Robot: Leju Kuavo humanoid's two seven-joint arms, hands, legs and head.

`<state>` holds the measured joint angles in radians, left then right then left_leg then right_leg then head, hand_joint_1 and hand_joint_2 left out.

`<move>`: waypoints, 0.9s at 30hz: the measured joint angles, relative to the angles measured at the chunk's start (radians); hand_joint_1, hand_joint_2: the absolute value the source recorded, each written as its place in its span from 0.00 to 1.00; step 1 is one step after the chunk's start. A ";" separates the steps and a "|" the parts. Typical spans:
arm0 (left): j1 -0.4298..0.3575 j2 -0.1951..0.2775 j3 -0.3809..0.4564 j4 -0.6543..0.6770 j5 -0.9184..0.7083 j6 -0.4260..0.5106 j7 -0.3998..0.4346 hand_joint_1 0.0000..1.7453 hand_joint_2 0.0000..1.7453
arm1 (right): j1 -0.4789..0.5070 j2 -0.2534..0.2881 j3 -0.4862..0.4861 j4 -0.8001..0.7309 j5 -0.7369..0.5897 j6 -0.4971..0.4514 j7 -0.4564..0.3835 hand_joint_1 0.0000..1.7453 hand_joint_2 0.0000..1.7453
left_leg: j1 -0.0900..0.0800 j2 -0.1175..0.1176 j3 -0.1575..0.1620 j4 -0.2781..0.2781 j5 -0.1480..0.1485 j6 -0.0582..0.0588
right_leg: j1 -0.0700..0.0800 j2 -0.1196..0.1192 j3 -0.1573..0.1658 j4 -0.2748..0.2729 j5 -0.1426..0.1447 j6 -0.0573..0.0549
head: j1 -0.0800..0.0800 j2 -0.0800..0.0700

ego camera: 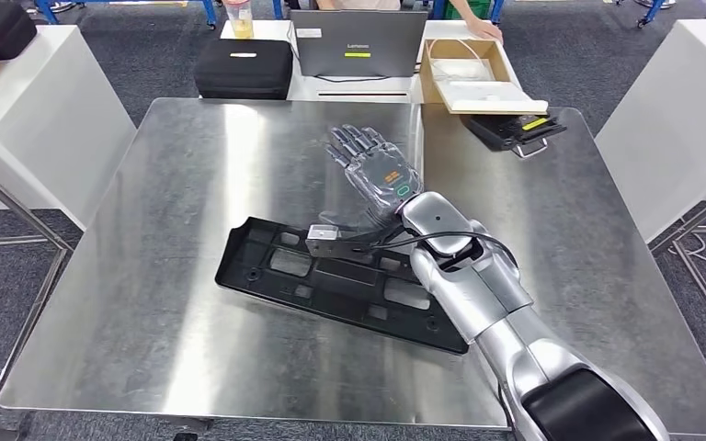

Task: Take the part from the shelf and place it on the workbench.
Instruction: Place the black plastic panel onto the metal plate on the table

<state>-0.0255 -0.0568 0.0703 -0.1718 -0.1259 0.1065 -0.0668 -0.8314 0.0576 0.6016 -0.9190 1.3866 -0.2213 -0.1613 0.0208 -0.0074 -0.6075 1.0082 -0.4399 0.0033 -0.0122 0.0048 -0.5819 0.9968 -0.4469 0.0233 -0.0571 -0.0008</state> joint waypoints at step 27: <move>-0.003 -0.001 0.003 0.000 -0.024 -0.004 0.023 0.00 0.00 | 0.020 -0.014 0.003 -0.040 0.045 0.004 0.019 0.00 0.00 | -0.034 -0.072 0.000 -0.003 0.008 0.066 | -0.003 0.035 -0.007 0.012 -0.005 0.027 | 0.008 0.000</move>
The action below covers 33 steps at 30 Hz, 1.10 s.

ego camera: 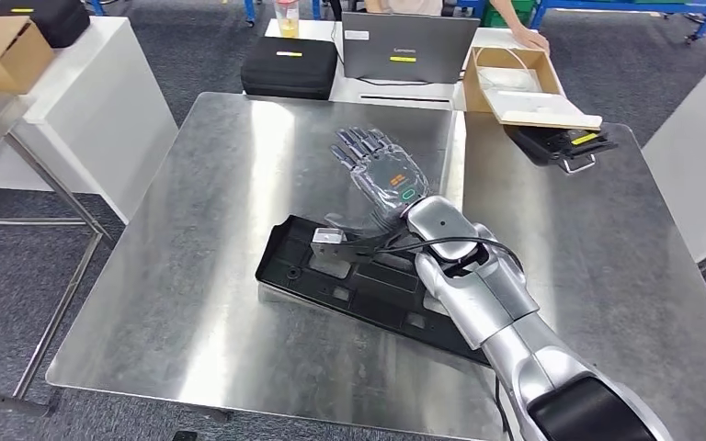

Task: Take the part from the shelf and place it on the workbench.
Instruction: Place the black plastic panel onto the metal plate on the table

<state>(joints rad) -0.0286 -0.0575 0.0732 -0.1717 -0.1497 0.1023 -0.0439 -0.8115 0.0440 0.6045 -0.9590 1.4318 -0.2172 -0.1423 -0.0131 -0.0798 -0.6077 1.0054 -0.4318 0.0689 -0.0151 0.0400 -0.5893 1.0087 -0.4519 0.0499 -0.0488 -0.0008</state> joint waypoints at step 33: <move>-0.002 -0.007 0.002 0.000 -0.006 0.002 0.036 0.00 0.00 | 0.004 0.007 0.007 -0.011 0.010 0.005 0.002 0.00 0.00 | 0.020 -0.036 -0.029 0.005 0.013 -0.036 | 0.002 0.002 0.005 -0.005 -0.007 -0.019 | 0.006 0.000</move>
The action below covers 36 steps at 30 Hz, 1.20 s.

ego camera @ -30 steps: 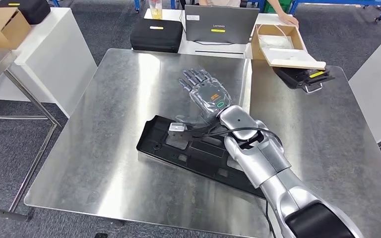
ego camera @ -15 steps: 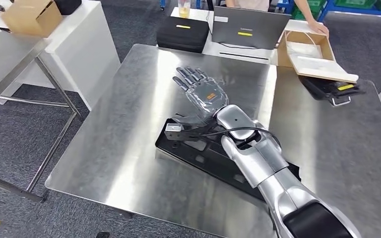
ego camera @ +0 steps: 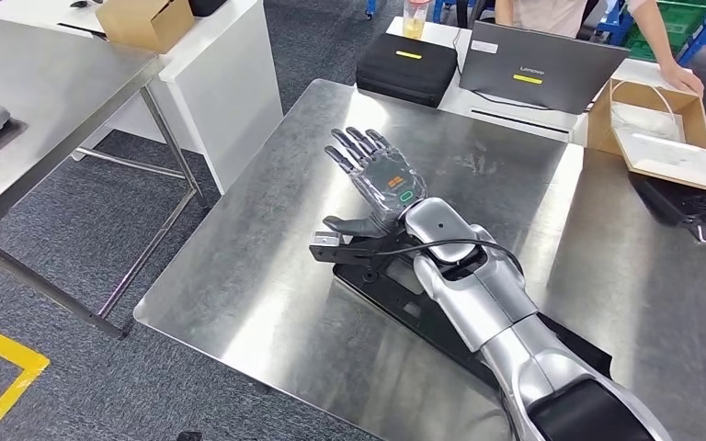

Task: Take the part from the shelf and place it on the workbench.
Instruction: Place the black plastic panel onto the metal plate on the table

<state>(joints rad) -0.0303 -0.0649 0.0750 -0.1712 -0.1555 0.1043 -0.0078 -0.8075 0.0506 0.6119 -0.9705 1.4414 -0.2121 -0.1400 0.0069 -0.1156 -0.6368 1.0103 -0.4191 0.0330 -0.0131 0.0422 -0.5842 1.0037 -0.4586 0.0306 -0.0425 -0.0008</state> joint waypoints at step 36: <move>0.000 -0.002 0.002 0.000 -0.013 0.003 0.018 0.00 0.00 | -0.005 0.025 -0.002 0.005 0.008 0.000 -0.008 0.00 0.00 | 0.008 0.093 -0.084 0.188 -0.109 -0.035 | -0.009 -0.050 0.009 -0.002 -0.004 -0.029 | -0.011 0.000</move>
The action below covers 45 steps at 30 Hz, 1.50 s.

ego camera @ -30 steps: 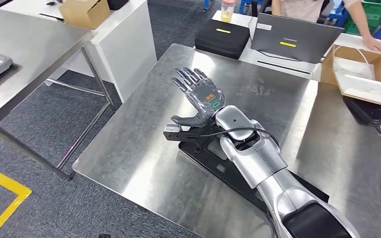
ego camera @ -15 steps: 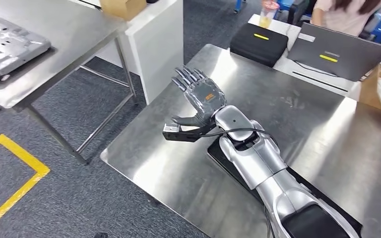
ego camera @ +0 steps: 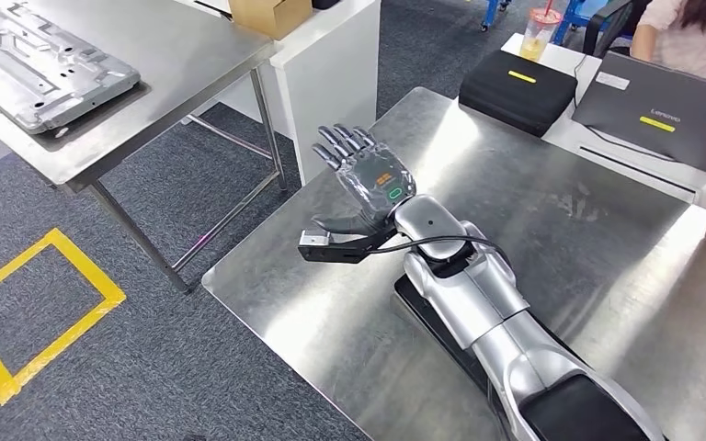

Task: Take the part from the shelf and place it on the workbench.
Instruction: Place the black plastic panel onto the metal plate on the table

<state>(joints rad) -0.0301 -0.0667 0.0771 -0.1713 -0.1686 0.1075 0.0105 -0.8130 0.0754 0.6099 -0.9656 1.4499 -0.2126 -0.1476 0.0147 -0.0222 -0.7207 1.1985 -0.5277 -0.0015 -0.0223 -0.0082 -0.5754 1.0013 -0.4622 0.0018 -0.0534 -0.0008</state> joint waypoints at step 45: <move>-0.006 -0.005 0.001 0.000 -0.018 -0.008 0.012 0.00 0.00 | -0.010 0.004 -0.007 0.025 0.009 -0.003 -0.002 0.00 0.00 | -0.005 0.018 0.111 -0.211 0.107 0.048 | 0.020 -0.020 -0.044 0.132 -0.092 0.012 | 0.014 0.000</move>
<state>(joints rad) -0.0362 -0.0721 0.0780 -0.1713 -0.1869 0.0998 0.0221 -0.8231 0.0797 0.6031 -0.9404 1.4589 -0.2152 -0.1499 0.0100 -0.0040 -0.6101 0.9876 -0.4212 0.0468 -0.0021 -0.0278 -0.6189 1.1337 -0.5541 0.0136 -0.0393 -0.0008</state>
